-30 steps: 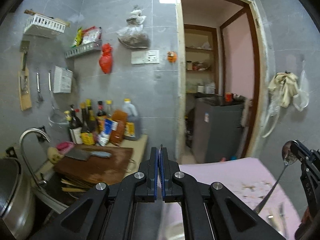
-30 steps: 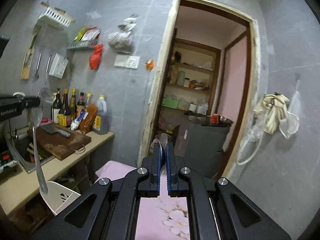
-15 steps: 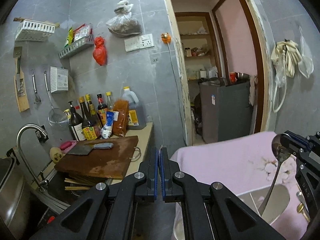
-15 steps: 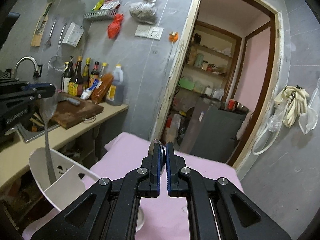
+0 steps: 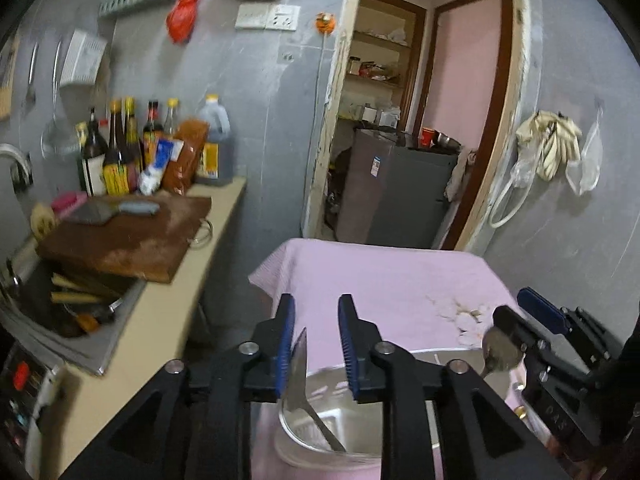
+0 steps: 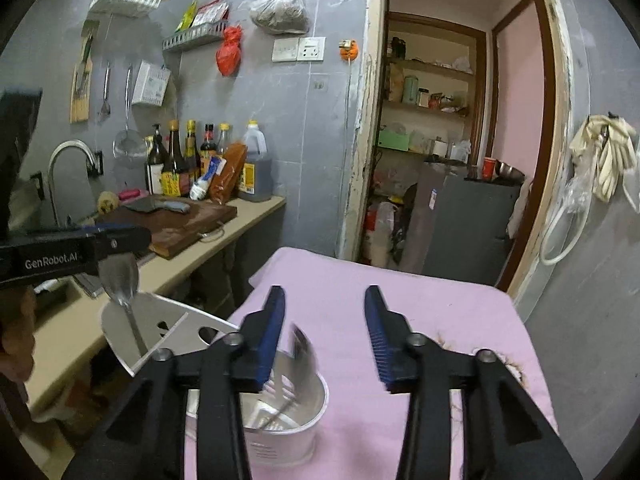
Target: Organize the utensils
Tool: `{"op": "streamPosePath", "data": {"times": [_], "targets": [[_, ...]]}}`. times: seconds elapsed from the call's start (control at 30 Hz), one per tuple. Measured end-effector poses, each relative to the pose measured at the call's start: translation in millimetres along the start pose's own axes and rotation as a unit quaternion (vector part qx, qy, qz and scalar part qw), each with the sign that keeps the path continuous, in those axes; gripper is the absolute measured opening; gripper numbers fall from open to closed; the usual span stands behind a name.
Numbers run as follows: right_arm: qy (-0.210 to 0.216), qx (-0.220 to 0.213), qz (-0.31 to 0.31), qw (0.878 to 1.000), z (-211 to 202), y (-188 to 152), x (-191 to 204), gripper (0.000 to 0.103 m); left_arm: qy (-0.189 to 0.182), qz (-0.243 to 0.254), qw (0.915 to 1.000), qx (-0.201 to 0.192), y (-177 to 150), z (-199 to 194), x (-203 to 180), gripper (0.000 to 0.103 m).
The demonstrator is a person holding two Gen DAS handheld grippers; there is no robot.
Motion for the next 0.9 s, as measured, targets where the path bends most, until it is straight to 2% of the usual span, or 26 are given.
{"op": "streamPosePath", "data": {"times": [0.07, 0.17, 0.33, 0.4, 0.5, 0.63, 0.9], "targets": [[0.003, -0.001, 0.016, 1.000, -2.8, 1.1, -6.4, 0.039, -0.007, -0.017, 0.9998, 0.003, -0.4, -0.9, 3.6, 0.030], [0.006, -0.006, 0.040, 0.999, -9.9, 3.3, -16.9, 0.044, -0.009, -0.033, 0.9994, -0.003, 2.2, -6.2, 5.6, 0.046], [-0.003, -0.028, 0.076, 0.997, -31.0, 11.7, -41.2, 0.066, -0.011, -0.043, 0.9987, -0.026, 9.4, -20.1, -4.1, 0.066], [-0.011, -0.041, 0.089, 0.995, -42.9, 15.6, -53.6, 0.074, -0.006, -0.040, 0.9983, -0.041, 13.3, -27.5, -12.5, 0.082], [-0.023, -0.058, 0.103, 0.993, -63.0, 21.8, -75.7, 0.087, -0.002, -0.035, 0.9969, -0.071, 16.5, -40.2, -29.9, 0.098], [-0.049, -0.085, 0.111, 0.989, -96.0, 22.5, -106.7, 0.098, 0.003, -0.032, 0.9941, -0.104, 14.9, -54.2, -56.5, 0.102], [-0.098, -0.095, 0.126, 0.983, -151.2, 1.0, -163.6, 0.101, -0.011, -0.003, 0.9928, -0.119, -1.6, -66.8, -119.1, 0.102]]}}
Point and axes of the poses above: each gripper's, at about its wrist camera, not at the fingertips, and z roughly the way its jaws point, x to its left, y to its top, the point moved 8 cm from there along z, roughly the way its jaws point, and after that the axes turned 2 degrees about y, right-handed, at the moved point
